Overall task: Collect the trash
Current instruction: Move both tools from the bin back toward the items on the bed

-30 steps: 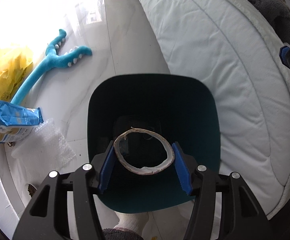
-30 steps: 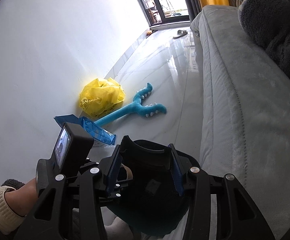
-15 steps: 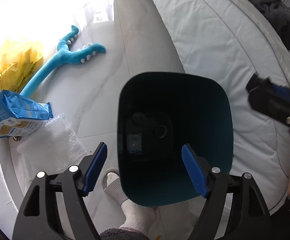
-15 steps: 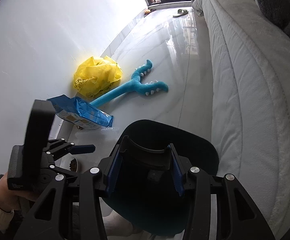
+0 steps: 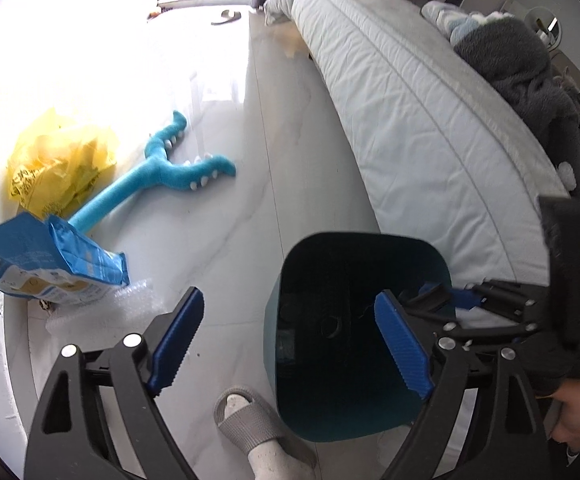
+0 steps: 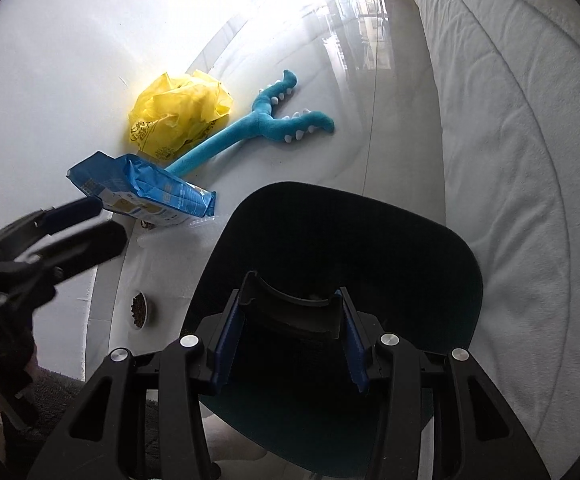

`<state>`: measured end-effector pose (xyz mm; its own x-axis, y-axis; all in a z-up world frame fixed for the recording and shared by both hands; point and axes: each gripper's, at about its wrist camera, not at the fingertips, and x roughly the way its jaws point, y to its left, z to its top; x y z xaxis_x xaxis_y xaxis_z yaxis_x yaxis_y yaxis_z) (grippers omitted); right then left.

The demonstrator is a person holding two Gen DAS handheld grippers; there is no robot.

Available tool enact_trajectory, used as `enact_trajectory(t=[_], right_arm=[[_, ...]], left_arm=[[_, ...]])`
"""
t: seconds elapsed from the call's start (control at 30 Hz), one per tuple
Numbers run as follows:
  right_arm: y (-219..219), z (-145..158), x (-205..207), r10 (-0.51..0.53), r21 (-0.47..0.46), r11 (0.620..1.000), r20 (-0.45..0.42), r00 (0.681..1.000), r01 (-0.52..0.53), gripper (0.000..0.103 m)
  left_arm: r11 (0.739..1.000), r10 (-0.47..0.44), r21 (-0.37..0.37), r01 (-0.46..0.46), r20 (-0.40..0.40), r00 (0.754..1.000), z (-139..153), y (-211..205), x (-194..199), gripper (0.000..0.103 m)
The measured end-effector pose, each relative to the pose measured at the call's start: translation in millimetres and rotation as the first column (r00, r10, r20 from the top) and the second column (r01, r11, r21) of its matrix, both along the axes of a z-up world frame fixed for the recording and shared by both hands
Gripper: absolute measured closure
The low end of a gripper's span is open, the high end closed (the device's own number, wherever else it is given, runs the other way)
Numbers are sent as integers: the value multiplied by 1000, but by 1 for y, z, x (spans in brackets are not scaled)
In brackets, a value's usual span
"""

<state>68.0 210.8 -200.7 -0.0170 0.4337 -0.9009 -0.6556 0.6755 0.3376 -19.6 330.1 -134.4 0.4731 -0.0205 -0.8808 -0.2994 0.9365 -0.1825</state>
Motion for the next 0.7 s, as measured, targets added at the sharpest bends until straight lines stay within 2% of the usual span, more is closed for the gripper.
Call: enact_trajectory(t=[0.17, 0.53, 0.6, 0.7], right_arm=[[5, -19, -6, 14, -30, 999, -29, 999, -15, 56], [11, -36, -19, 44, -66, 997, -37, 998, -47, 55], [12, -38, -18, 51, -59, 997, -56, 997, -55, 52], [14, -35, -19, 62, -41, 997, -64, 996, -65, 39]], left_arm=[[1000, 9, 24, -10, 68, 998, 18, 1, -2, 10], [1000, 18, 5, -20, 221, 975, 62, -2, -7, 9], [1000, 21, 5, -23, 243, 970, 70, -3, -7, 9], [1000, 16, 5, -18, 275, 961, 81, -5, -7, 9]])
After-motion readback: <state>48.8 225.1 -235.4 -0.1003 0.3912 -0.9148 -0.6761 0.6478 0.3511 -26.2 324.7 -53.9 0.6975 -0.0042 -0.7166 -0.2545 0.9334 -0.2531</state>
